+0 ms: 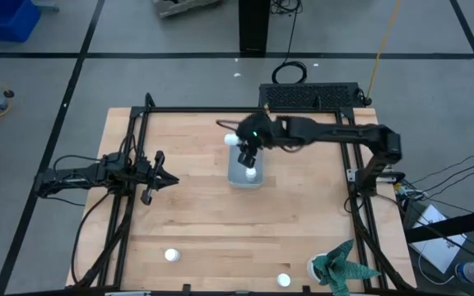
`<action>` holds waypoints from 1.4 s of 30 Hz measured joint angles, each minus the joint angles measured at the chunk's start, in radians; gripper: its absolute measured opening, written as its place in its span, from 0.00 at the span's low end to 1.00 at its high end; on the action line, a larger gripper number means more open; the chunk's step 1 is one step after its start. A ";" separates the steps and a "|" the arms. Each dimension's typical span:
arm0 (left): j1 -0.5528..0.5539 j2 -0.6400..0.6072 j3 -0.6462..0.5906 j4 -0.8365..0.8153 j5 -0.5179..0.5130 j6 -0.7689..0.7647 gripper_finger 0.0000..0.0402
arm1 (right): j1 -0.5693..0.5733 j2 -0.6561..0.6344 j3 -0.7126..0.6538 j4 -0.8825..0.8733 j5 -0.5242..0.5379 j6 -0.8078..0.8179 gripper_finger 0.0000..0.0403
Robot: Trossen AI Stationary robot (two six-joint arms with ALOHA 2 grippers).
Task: Pick and place pill bottles into a basket
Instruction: Put the white pill bottle into the gray bin
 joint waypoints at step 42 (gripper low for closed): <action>0.000 0.000 0.000 -0.001 -0.001 0.000 0.10 | 0.003 0.435 0.449 -0.613 -0.242 -0.200 0.39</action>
